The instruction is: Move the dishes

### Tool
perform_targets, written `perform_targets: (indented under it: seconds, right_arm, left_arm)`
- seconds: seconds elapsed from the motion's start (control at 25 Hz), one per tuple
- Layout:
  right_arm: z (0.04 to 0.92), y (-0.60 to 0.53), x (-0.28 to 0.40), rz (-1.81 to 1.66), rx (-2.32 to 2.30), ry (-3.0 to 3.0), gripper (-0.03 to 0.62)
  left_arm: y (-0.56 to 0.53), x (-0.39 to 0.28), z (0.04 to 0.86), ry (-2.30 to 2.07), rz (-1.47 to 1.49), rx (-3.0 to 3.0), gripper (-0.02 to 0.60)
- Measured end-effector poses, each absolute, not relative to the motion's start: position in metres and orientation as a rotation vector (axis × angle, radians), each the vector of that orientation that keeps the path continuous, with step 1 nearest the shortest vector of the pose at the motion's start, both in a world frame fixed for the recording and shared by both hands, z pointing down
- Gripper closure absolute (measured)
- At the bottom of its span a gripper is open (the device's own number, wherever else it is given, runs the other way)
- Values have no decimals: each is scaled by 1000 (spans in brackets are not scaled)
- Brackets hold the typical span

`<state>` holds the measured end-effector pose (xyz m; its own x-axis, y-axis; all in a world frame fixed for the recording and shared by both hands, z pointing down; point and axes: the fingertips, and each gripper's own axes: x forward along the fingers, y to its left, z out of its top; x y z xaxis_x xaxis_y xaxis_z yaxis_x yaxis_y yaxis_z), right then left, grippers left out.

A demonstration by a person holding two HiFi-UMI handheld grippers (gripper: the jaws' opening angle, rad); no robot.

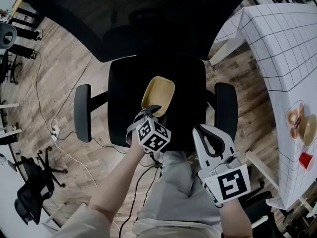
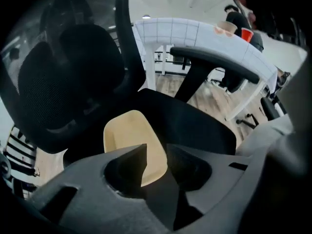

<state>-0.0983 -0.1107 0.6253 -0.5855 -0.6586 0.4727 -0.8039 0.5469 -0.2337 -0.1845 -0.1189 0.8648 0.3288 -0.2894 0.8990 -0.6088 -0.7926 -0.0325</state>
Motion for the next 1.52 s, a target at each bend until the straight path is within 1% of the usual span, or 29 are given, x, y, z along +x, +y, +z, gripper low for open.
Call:
perform_targets:
  seconds: [0.12,0.24,0.4,0.44,0.52,0.72,0.84,0.96,1.12,1.52]
  right_arm:
    - [638,-105,-102,599,1184,-2425,568]
    - [653,-98,-101,564,1168,-2360,568]
    - [662,-96,-99,636,1193,-2341,568]
    - [663,-96,-97,632,1194,-2336,568]
    - [666,-97,-94,600,1187,-2314,568]
    - [665,-89,-91,585,1178,-2296,568]
    - [659,-83,-91,597,1174,-2281,568]
    - [647,-75,-92,600,1167,-2291,568]
    - [618,-72,-86,571,1214,-2304,568]
    - [525,-53,-45,469,1377,-2279,568]
  left_arm:
    - [-114,-186,891,-758,1577,2289,443]
    - [-107,-176,907,-697,1570,2252,443]
    - [-104,-173,920,-682,1618,2225,445]
    - [-104,-174,922,-687,1626,2218,453]
    - [-106,-176,926,-696,1635,2198,504]
    - [-109,-182,923,-728,1650,2191,543]
    - [-108,-182,909,-739,1622,2213,550]
    - [-102,-182,882,-749,1591,2237,551]
    - [-106,-174,824,-795,1494,2295,551]
    - [-112,-119,654,-865,1120,2466,551]
